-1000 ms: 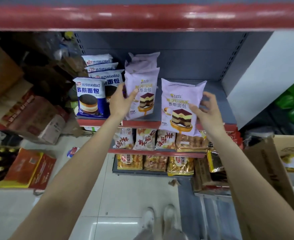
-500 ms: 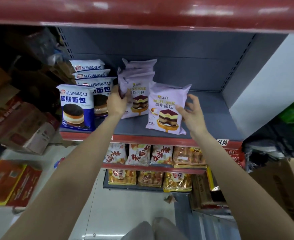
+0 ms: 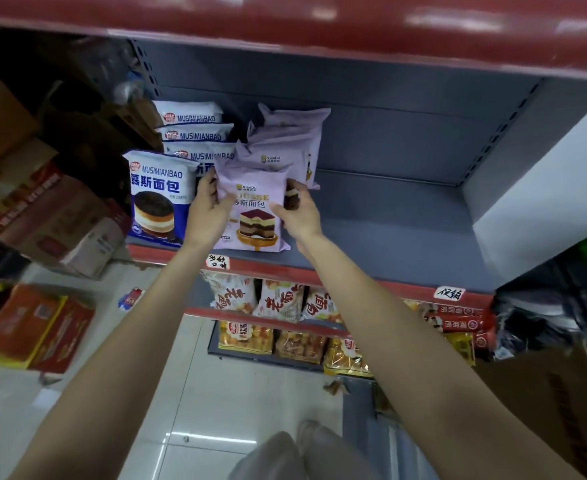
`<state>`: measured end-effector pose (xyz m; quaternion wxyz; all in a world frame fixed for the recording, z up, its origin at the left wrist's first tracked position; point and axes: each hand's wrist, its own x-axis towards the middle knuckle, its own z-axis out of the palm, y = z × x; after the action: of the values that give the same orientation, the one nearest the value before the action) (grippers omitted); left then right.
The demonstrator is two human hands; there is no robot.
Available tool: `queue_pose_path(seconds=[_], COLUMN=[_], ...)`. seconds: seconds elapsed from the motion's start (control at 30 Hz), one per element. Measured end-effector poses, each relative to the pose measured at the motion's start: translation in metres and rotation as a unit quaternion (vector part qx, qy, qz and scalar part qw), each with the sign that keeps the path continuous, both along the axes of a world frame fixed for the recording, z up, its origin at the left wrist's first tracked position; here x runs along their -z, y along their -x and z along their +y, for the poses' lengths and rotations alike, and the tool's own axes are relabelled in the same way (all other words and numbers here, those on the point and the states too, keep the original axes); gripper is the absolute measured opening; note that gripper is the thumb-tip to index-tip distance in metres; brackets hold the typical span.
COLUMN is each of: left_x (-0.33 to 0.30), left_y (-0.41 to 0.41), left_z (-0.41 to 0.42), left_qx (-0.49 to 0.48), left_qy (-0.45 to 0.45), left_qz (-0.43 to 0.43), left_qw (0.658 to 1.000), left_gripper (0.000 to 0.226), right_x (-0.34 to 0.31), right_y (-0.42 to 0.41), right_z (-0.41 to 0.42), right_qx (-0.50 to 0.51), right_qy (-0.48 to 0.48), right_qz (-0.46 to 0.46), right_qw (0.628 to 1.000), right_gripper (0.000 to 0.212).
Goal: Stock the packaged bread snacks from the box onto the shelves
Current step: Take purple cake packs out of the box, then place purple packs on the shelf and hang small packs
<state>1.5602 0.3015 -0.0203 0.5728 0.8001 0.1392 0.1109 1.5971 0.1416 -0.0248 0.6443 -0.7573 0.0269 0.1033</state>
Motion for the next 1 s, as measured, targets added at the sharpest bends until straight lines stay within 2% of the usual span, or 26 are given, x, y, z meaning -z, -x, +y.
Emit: queue_pose_path(seconds=[0.13,0.27,0.37,0.47,0.53,0.63,0.7,0.77,0.87,1.0], left_x=[-0.012,-0.032,-0.05,-0.068,-0.078,-0.082,-0.081,-0.081,-0.083,-0.087], left_y=[0.016,0.045,0.069,0.091,0.104,0.117,0.127,0.141,0.165,0.197], left_z=[-0.003,-0.022,-0.047,-0.076,-0.096,-0.128,-0.156,-0.187,-0.239,-0.317], left_qx=[-0.049,-0.063,0.036,0.154,0.25,0.403,0.481,0.536,0.571,0.583], left_qy=[-0.06,-0.138,-0.178,-0.191,-0.234,-0.311,-0.297,-0.24,-0.164,-0.116], left_qz=[-0.003,-0.07,-0.079,-0.097,-0.121,-0.133,-0.126,-0.11,-0.09,-0.096], left_qw=[0.997,0.986,0.98,0.965,0.932,0.85,0.815,0.802,0.799,0.798], left_gripper=[0.053,0.036,0.019,0.016,0.02,0.022,0.021,0.023,0.023,0.022], right_x=[-0.012,-0.034,-0.053,-0.073,-0.084,-0.095,-0.1,-0.105,-0.109,-0.105], right_y=[0.006,0.044,0.084,0.128,0.159,0.212,0.247,0.279,0.32,0.366], right_z=[-0.007,-0.033,-0.065,-0.105,-0.135,-0.184,-0.217,-0.247,-0.294,-0.363], right_qx=[0.03,-0.001,-0.053,-0.084,-0.105,-0.112,-0.085,-0.046,0.031,0.123], right_qy=[0.066,0.144,0.237,0.369,0.431,0.464,0.477,0.462,0.424,0.408], right_qz=[-0.032,-0.157,-0.239,-0.255,-0.234,-0.197,-0.173,-0.143,-0.117,-0.086], right_qw=[0.997,0.977,0.94,0.89,0.865,0.856,0.858,0.874,0.897,0.9], right_gripper=[0.059,0.042,0.032,0.025,0.022,0.02,0.023,0.022,0.017,0.013])
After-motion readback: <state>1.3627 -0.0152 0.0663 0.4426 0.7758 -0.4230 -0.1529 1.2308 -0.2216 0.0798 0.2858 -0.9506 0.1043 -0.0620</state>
